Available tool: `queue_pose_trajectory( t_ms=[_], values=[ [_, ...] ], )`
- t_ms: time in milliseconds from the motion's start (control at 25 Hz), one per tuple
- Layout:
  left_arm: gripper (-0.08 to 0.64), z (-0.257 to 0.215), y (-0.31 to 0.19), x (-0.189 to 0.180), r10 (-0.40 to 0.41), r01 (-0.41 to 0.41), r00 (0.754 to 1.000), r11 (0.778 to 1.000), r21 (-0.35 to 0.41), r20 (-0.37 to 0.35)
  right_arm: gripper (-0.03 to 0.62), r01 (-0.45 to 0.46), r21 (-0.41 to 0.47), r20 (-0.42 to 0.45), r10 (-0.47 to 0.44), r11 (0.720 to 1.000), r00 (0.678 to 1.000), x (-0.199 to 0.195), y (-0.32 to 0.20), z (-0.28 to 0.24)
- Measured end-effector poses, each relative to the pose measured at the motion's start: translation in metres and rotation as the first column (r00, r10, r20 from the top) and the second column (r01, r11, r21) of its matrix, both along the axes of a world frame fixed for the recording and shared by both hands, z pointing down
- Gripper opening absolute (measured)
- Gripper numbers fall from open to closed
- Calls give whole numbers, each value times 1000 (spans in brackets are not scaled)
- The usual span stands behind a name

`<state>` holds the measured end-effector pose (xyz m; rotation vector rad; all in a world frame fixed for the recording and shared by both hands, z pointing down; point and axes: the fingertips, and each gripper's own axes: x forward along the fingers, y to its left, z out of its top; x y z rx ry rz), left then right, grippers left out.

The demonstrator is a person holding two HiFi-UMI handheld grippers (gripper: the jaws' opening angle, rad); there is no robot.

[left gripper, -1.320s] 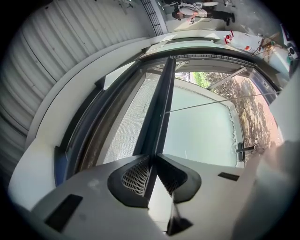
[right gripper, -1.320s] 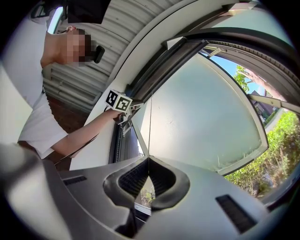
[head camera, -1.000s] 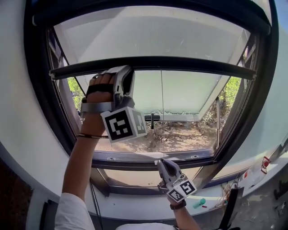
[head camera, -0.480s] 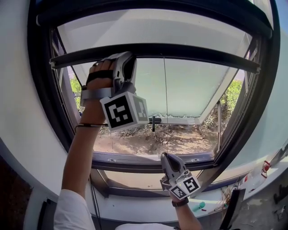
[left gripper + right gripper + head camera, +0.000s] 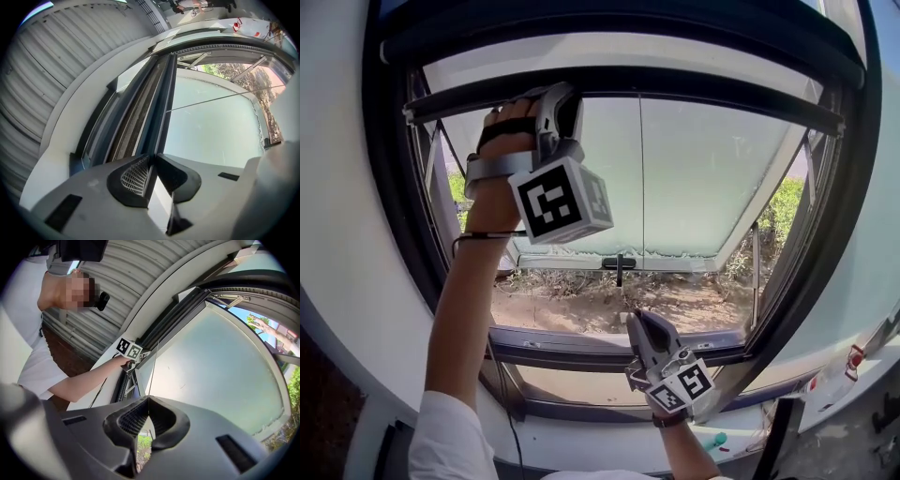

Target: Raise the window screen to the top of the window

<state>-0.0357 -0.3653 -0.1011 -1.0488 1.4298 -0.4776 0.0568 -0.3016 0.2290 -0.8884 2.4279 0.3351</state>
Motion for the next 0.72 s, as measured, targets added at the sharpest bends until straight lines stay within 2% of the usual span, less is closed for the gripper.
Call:
queue_pose_trajectory(
  t_ms=[120, 280, 520, 720],
  values=[
    [46, -14, -3, -2, -23, 23, 1000, 1000, 22, 11, -9, -3, 29, 7, 3, 1000, 1000, 1, -2, -14],
    [46, -28, 0, 1, 13, -13, 1000, 1000, 23, -22, -9, -24, 49, 11, 24, 999, 1000, 8, -8, -28],
    [46, -54, -5, -6, -14, 16, 1000, 994, 105, -20, -9, -71, 58, 45, 68, 996, 997, 23, -18, -41],
    [46, -65, 1, -6, 7, -5, 1000, 996, 93, -13, -9, -100, 78, 34, 97, 992, 995, 28, -20, -53]
  ],
)
